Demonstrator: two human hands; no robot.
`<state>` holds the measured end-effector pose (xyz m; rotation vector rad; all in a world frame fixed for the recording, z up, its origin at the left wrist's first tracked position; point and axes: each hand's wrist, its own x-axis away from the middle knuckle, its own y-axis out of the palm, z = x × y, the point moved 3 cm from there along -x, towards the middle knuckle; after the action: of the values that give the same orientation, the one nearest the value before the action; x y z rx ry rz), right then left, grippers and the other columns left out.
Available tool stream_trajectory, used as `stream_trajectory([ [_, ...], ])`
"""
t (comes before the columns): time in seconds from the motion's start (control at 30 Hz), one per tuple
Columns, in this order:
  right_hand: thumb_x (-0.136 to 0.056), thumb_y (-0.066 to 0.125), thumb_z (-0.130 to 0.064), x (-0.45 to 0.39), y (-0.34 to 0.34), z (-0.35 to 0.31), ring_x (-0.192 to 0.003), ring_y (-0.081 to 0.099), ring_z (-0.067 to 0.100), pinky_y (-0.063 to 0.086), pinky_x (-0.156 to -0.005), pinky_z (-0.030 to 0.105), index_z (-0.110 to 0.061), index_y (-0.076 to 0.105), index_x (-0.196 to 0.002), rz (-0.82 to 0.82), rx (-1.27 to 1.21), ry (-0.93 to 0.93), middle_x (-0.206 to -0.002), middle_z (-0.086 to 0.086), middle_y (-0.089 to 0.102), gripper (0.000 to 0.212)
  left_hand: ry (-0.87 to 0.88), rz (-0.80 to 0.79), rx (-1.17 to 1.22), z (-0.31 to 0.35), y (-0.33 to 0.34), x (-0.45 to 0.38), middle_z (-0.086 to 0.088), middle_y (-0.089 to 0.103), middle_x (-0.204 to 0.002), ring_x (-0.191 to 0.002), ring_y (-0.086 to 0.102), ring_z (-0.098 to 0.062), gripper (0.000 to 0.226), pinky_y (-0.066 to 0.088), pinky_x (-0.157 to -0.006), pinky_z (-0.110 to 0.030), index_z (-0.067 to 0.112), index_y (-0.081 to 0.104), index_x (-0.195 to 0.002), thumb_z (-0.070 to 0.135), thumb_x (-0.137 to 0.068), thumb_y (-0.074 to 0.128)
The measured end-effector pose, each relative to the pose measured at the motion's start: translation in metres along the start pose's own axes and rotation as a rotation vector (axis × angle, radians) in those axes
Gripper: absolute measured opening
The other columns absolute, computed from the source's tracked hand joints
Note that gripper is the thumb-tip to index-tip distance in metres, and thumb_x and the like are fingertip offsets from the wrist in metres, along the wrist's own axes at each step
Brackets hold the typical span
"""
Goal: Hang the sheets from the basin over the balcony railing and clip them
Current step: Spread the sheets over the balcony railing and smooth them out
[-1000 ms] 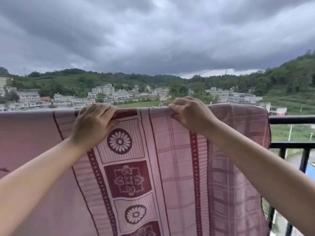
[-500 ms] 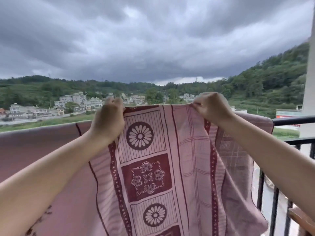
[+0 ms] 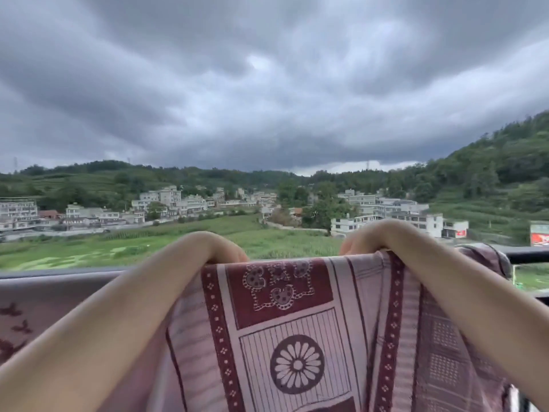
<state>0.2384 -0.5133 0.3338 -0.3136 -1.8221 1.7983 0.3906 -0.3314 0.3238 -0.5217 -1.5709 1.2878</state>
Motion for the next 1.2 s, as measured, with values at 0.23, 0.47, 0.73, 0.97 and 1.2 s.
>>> stream_trajectory([
  [0.23,-0.091,0.045,-0.026,0.063,0.009,0.052,-0.049,0.04,0.01,0.038,-0.049,0.014,-0.003,0.058,-0.072,0.504,-0.241,-0.104,-0.058,-0.001,0.048,0.032,0.517,0.527,0.116,0.066,0.0,0.035,0.004,0.061,-0.099,-0.086,0.06,-0.008,0.036,0.05,-0.071,-0.008,0.008,0.055,-0.117,0.031,-0.092,0.042],
  [0.47,-0.086,0.055,-0.024,0.097,0.043,0.1,-0.087,0.064,0.031,0.048,-0.077,0.033,0.002,0.067,-0.091,1.091,-0.187,0.081,-0.093,0.021,0.07,0.029,0.488,0.794,-0.278,0.14,0.017,0.025,-0.008,0.061,-0.103,-0.09,0.057,-0.019,0.029,0.05,-0.088,-0.036,0.007,0.059,-0.09,0.03,-0.093,0.042],
  [0.73,-0.079,0.06,-0.014,0.131,0.091,0.142,-0.074,0.062,0.037,0.039,-0.057,0.034,0.003,0.066,-0.072,1.234,-0.346,0.457,-0.072,0.023,0.068,0.019,0.315,1.093,-0.42,0.163,0.021,0.028,-0.011,0.056,-0.112,-0.099,0.057,-0.024,0.039,0.053,-0.084,-0.034,0.001,0.062,-0.094,0.036,-0.091,0.044],
  [0.97,-0.08,0.058,-0.008,0.131,0.05,0.173,-0.048,0.051,0.021,0.034,-0.038,0.018,0.008,0.063,-0.063,1.287,-0.855,0.563,-0.056,0.022,0.056,0.024,0.384,1.24,-0.417,0.165,0.029,0.026,-0.01,0.063,-0.081,-0.07,0.064,-0.028,0.012,0.053,-0.057,-0.034,0.0,0.061,-0.078,-0.004,-0.08,0.051],
  [1.2,-0.085,0.047,-0.01,0.112,-0.024,0.204,-0.083,0.053,0.022,0.047,-0.065,0.031,0.004,0.058,-0.102,1.396,-0.972,0.499,-0.099,0.011,0.057,0.025,0.051,1.319,-0.188,0.159,-0.046,0.011,-0.028,0.051,-0.113,-0.094,0.059,-0.04,0.026,0.048,-0.075,-0.037,-0.008,0.049,-0.11,-0.005,-0.086,0.039],
])
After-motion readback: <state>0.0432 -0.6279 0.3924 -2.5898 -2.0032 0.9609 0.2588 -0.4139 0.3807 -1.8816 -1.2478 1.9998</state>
